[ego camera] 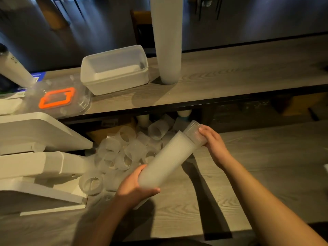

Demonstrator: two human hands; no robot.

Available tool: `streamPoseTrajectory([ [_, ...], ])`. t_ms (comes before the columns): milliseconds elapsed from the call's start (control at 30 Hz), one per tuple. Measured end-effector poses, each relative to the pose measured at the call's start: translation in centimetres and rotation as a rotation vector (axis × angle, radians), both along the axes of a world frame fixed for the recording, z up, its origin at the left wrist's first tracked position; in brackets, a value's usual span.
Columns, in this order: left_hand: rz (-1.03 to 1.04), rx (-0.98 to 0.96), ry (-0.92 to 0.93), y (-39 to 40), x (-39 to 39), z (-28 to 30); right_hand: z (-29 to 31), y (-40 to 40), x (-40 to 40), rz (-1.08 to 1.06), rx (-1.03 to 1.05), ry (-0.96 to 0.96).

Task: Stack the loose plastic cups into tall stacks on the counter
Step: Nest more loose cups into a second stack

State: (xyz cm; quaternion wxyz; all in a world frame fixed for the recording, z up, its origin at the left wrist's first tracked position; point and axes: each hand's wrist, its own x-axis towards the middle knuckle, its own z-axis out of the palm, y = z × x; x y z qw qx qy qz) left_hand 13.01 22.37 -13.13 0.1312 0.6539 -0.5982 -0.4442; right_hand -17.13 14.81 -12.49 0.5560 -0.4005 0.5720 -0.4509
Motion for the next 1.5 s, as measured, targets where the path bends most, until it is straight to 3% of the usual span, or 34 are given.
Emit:
streamPoseTrajectory([
  [233,0.010,0.022,-0.094,1.4,2.0,0.5,2.6,1.1,3.0,0.148,-0.028,0.130],
  [533,0.148,0.011,-0.035,4.3,5.8,0.0,2.1,2.7,11.3,0.244,0.017,0.138],
  [700,0.321,-0.017,0.052,5.6,8.2,-0.4,0.9,2.4,14.4,0.109,0.054,0.113],
  [833,0.460,-0.105,0.173,5.7,9.8,0.2,0.0,2.0,16.3,0.051,0.064,0.201],
  [1067,0.614,-0.026,0.433,5.2,12.0,0.5,-2.6,1.6,19.4,0.061,0.082,0.369],
  [1333,0.568,0.019,0.451,4.3,14.1,0.2,-4.4,0.5,22.2,0.059,0.057,0.750],
  [1500,0.552,0.032,0.450,4.3,14.9,0.0,-4.4,-0.8,24.3,-0.099,0.217,0.691],
])
